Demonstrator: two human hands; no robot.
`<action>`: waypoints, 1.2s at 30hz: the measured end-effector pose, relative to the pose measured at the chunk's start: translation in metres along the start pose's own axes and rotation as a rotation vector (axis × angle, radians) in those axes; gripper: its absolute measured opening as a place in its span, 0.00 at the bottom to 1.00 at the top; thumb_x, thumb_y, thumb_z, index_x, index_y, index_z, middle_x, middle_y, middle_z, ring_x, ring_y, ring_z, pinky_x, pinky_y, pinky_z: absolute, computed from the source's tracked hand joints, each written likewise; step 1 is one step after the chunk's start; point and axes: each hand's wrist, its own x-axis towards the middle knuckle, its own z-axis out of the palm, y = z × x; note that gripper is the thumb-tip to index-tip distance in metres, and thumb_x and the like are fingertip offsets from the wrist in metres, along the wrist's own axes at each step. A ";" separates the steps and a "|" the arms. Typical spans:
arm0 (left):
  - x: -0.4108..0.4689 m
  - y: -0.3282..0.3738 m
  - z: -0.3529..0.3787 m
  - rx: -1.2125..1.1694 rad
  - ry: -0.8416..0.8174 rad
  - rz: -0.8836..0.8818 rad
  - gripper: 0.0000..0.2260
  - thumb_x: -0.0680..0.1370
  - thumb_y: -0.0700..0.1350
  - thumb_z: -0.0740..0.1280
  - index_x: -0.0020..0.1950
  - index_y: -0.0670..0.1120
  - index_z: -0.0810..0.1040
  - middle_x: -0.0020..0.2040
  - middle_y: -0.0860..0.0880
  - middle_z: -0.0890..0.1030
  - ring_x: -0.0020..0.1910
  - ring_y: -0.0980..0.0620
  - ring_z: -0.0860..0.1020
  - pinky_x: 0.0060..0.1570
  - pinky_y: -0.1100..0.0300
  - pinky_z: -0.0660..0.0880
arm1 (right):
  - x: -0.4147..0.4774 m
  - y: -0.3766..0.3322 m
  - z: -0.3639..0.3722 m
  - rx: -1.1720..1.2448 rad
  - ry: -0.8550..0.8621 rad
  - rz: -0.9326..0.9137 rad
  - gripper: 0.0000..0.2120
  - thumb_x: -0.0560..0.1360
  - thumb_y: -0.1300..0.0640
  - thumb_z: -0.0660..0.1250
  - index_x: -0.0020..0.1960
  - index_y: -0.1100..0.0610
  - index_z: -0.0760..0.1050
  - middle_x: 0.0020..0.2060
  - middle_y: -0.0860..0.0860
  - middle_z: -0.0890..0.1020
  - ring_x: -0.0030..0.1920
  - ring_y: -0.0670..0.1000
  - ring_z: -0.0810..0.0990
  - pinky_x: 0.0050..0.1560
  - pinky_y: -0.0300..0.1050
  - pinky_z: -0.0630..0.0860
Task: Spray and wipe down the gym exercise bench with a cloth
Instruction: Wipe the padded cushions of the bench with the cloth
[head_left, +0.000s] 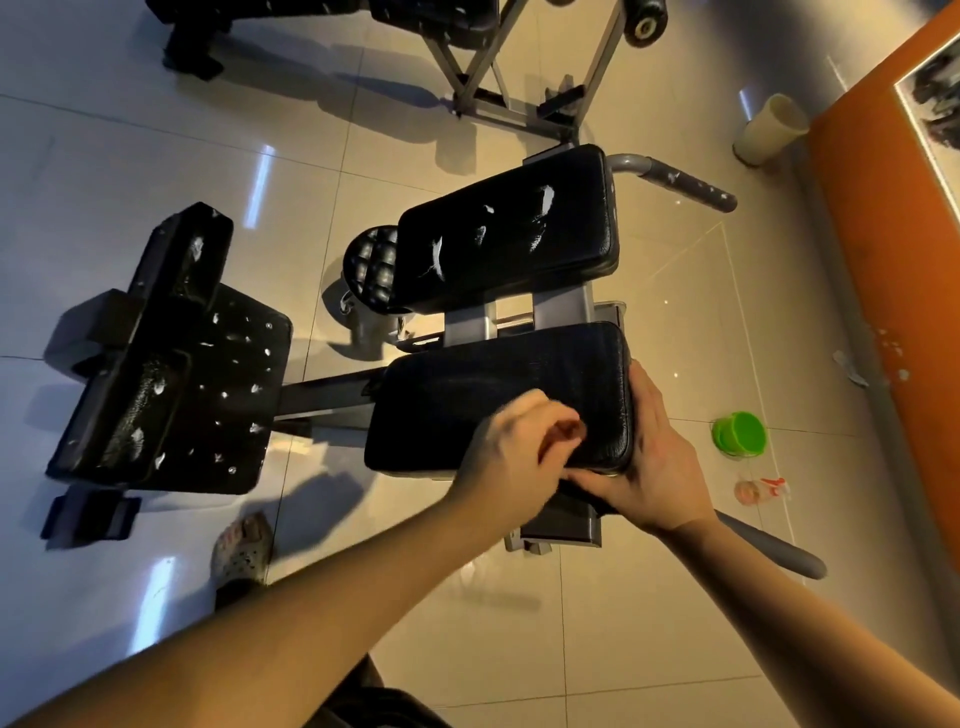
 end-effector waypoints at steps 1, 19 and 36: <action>-0.005 -0.014 -0.007 0.020 0.002 0.006 0.06 0.81 0.46 0.69 0.57 0.49 0.82 0.51 0.55 0.77 0.50 0.58 0.76 0.51 0.66 0.74 | 0.000 0.000 0.001 -0.001 -0.003 0.007 0.60 0.65 0.31 0.77 0.84 0.50 0.46 0.80 0.42 0.59 0.66 0.42 0.73 0.57 0.39 0.79; 0.052 -0.122 -0.066 0.350 0.132 -0.540 0.08 0.81 0.44 0.67 0.58 0.45 0.82 0.55 0.44 0.81 0.56 0.43 0.79 0.55 0.52 0.75 | 0.000 0.006 0.004 0.000 -0.005 0.003 0.61 0.65 0.32 0.79 0.84 0.48 0.45 0.81 0.41 0.57 0.71 0.49 0.74 0.60 0.52 0.82; 0.053 -0.066 -0.030 0.192 0.083 -0.276 0.09 0.81 0.45 0.68 0.59 0.46 0.82 0.56 0.50 0.79 0.55 0.54 0.74 0.55 0.63 0.68 | 0.001 0.007 0.004 0.003 -0.009 0.001 0.61 0.64 0.31 0.77 0.84 0.49 0.45 0.81 0.42 0.57 0.71 0.49 0.74 0.59 0.52 0.82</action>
